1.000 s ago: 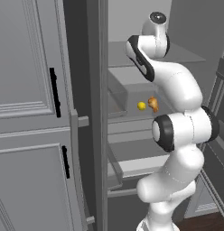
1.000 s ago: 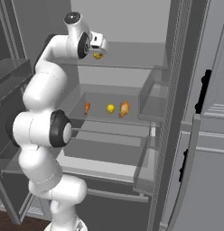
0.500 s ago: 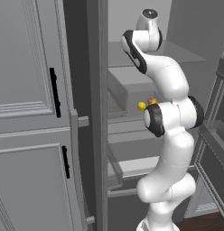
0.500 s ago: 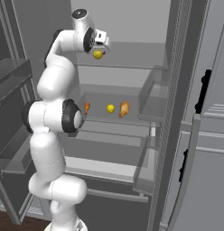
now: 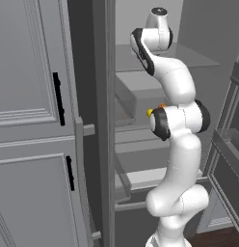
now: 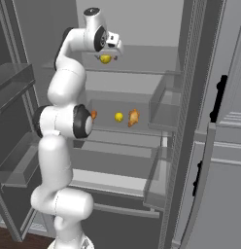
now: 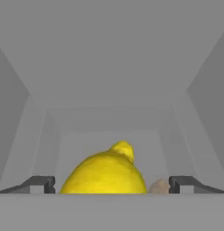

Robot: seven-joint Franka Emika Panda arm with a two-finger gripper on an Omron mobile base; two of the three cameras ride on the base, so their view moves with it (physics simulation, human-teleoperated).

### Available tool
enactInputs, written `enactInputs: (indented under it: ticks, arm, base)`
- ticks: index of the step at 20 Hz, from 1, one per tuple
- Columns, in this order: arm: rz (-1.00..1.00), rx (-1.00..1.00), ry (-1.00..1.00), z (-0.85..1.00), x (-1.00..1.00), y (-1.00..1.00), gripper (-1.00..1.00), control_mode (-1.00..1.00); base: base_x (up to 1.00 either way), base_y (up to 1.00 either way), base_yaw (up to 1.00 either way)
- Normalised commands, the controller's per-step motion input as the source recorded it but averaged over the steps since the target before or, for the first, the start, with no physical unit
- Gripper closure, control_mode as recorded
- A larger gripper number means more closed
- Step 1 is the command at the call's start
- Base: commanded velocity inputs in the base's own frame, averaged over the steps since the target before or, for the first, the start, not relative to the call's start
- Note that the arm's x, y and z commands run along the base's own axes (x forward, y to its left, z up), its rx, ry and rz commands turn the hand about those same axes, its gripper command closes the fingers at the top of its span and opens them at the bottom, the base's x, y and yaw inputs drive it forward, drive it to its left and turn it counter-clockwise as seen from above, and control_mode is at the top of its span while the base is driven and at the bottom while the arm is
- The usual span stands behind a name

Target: Place one lemon and one chicken drumstick in each tupperware on the nearby counter, to pack two identical lunches.

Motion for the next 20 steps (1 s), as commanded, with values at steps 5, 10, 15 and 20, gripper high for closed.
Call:
enactInputs:
  ticks: [5, 10, 15, 20]
  arm:
    - [0.00, 0.00, 0.01, -0.22, 0.07, 0.01, -1.00, -1.00]
    - [0.00, 0.00, 0.01, -0.22, 0.01, 0.03, -1.00, -1.00]
    - [0.00, 0.00, 0.05, -0.37, 0.00, 0.10, 1.00, -1.00]
    - [0.00, 0.00, -0.05, -0.29, -0.10, 0.10, 1.00, -1.00]
  base:
    - [0.00, 0.00, 0.00]
    - [0.00, 0.00, 0.00]
    - [0.00, 0.00, 0.00]
    - [0.00, 0.00, 0.00]
